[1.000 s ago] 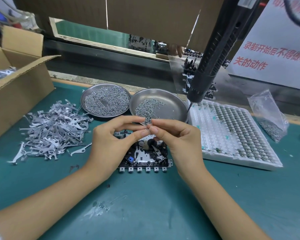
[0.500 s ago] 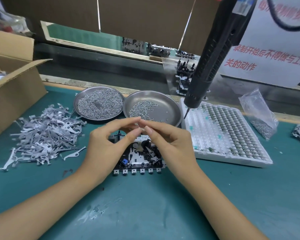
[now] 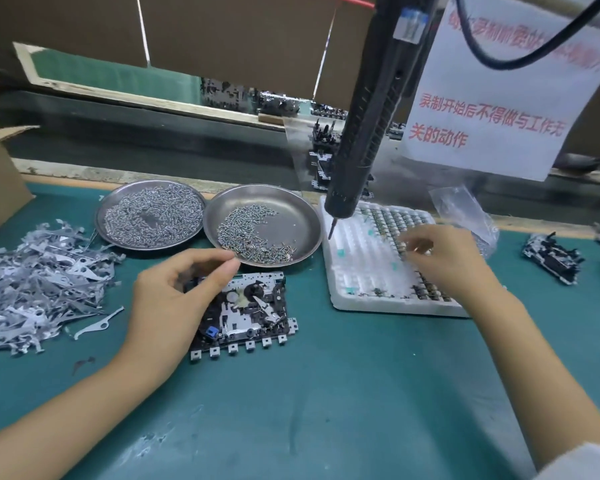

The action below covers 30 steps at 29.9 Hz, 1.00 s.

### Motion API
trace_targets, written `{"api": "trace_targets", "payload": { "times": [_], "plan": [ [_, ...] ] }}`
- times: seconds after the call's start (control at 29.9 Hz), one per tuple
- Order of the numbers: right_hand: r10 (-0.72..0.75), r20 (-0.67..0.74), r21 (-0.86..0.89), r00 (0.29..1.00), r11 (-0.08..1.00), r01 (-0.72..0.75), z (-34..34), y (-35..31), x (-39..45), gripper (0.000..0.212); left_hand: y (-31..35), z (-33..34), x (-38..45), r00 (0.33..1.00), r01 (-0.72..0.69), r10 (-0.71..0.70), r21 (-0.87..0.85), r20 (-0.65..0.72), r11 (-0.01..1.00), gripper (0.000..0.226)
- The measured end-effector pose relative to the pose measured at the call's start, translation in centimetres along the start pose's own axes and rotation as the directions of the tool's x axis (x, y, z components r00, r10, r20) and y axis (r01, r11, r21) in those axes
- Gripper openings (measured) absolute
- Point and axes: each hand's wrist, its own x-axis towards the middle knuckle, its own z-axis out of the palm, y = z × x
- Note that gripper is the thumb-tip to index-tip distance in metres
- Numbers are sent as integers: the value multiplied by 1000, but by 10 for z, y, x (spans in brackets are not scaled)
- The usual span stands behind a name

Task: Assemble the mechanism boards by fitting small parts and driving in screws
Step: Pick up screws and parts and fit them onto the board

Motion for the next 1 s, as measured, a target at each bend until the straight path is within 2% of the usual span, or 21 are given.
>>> {"api": "trace_targets", "payload": {
  "times": [0.1, 0.27, 0.5, 0.57, 0.63, 0.7, 0.73, 0.8, 0.87, 1.0],
  "plan": [
    [-54, 96, -81, 994, 995, 62, 0, 3, 5, 36, 3, 10, -5, 1000, 18, -19, -47, -2, 999, 13],
    [-107, 140, -257, 984, 956, 140, 4, -5, 12, 45, 5, 9, -6, 999, 38, -38, -69, 0, 997, 11],
    [-144, 130, -454, 981, 871, 188, 6, -9, 12, 35, 7, 7, -6, 999, 36, -37, -51, -3, 998, 11],
    [-165, 117, -461, 979, 864, 201, 3, -10, 10, 32, 8, 6, -6, 999, 33, -34, -43, -1, 999, 13],
    [-193, 71, -294, 979, 933, 206, -1, -15, 5, 27, 9, 6, -7, 1000, 24, -24, -32, 6, 999, 13],
    [-167, 52, 95, 985, 982, 162, -4, -33, -7, 16, 10, 7, -8, 1000, 11, -11, -15, 11, 1000, 11],
    [-146, 88, 329, 985, 938, 110, -4, -46, -15, 15, 11, 7, -10, 1000, 6, -6, -10, 14, 1000, 11],
    [-171, 188, 701, 967, 713, -11, 4, -72, -30, 16, 12, 8, -11, 1000, -4, 4, -5, 21, 1000, 13],
    [-203, 230, 831, 952, 550, -83, 20, -91, -40, 15, 13, 8, -12, 999, -13, 13, 2, 33, 1000, 15],
    [-198, 250, 908, 948, 388, -158, 50, -111, -52, 18, 12, 8, -12, 998, -30, 30, -2, 61, 1000, 15]
  ]
}}
